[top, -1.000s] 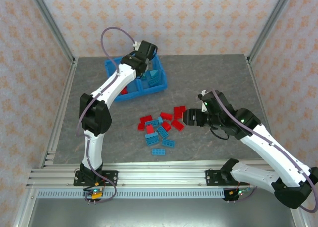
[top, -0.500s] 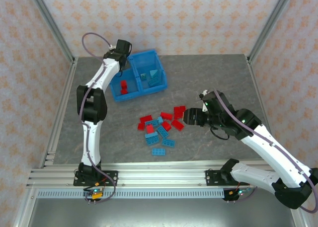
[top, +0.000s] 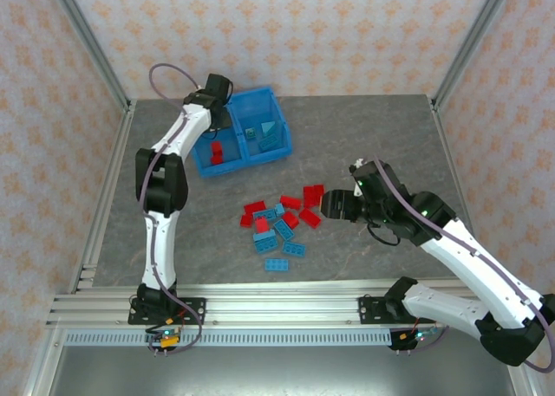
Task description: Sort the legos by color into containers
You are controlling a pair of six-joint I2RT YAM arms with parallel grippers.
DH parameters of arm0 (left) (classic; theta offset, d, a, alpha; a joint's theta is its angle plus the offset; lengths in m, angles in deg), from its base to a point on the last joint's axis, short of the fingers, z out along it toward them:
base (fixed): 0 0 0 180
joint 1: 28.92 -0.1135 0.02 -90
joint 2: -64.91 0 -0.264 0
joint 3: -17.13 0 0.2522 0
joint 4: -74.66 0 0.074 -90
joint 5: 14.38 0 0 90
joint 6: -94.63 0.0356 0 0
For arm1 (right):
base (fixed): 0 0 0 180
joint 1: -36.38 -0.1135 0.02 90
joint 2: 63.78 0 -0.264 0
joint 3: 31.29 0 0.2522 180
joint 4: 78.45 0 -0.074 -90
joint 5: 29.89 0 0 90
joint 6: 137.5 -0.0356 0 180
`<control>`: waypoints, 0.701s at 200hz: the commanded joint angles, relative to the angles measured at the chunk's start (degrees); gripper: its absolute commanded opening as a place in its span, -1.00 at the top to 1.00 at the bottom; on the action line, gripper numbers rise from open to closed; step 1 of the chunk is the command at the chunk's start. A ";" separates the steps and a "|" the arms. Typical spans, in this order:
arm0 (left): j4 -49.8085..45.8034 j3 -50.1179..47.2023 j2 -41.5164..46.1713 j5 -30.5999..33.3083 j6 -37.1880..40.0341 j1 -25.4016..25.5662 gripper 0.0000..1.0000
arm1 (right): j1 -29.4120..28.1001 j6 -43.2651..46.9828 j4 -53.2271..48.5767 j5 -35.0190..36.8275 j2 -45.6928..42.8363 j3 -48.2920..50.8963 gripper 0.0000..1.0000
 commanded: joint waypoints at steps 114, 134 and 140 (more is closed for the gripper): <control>1.78 -53.11 68.37 -41.34 48.64 24.55 -0.64 | 8.67 3.90 16.50 -4.74 29.93 2.43 -0.52; 0.84 -59.03 73.85 -41.01 52.18 26.72 -0.77 | 8.30 4.31 17.84 -6.28 34.52 -0.37 -0.37; 0.62 -60.31 75.09 -40.69 52.33 26.95 -0.79 | 8.11 4.38 18.10 -5.97 35.59 -1.12 -0.32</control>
